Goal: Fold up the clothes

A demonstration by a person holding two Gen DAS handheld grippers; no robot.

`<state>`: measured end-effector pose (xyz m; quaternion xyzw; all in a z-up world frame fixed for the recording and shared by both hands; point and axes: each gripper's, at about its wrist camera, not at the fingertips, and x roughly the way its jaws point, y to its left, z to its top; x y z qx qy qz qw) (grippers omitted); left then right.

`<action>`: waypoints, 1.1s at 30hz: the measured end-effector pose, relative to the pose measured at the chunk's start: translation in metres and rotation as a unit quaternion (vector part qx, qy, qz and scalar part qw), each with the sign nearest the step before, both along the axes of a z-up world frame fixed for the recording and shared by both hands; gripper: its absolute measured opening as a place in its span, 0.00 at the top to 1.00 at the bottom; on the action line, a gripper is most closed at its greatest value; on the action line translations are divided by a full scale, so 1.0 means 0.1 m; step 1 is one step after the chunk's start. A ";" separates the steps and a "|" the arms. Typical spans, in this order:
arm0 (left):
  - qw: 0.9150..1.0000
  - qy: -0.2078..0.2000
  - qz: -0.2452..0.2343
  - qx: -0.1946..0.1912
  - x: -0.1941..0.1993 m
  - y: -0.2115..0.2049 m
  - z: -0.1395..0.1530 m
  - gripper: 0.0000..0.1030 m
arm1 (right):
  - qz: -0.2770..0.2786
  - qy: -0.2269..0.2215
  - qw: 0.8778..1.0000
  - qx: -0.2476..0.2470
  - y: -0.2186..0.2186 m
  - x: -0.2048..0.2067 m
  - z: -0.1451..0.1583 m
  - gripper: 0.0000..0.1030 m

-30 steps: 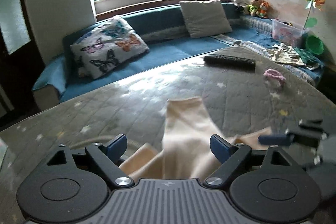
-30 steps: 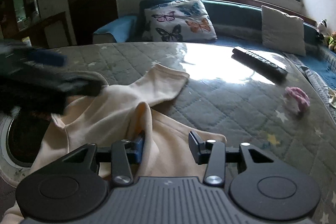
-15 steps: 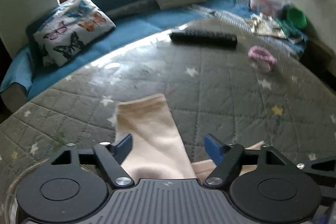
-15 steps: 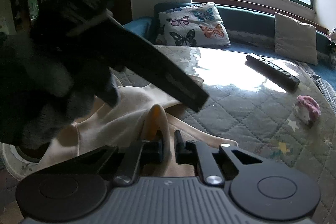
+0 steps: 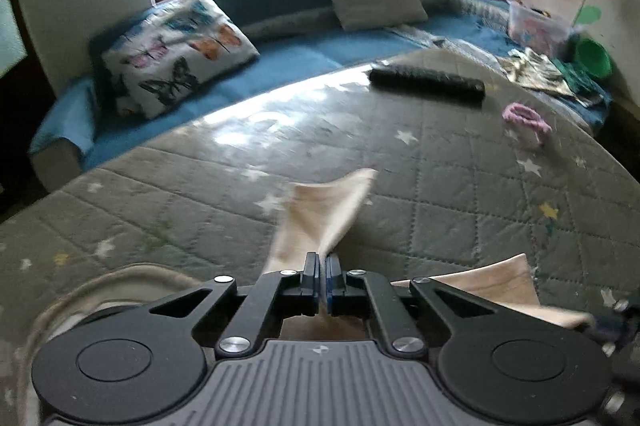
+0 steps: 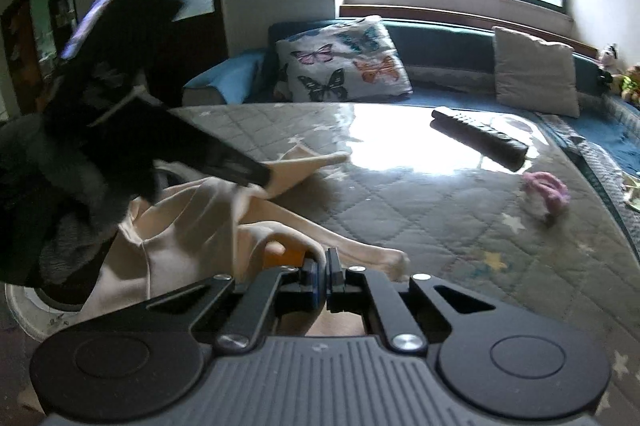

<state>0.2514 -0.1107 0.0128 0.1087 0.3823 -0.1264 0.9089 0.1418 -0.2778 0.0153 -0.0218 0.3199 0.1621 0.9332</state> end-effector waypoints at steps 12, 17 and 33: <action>0.996 -0.069 0.063 0.002 -0.58 0.46 0.33 0.97 | -0.086 -0.016 0.996 0.003 -0.43 -0.42 0.14 0.97; 0.991 -0.079 0.109 -0.009 -0.88 0.85 0.36 0.97 | -0.121 -0.019 0.993 0.003 -0.60 -0.62 0.17 0.97; 0.965 -0.073 0.248 -0.038 -1.98 2.17 0.27 0.98 | -0.250 -0.012 0.968 0.033 -1.31 -1.28 0.08 0.97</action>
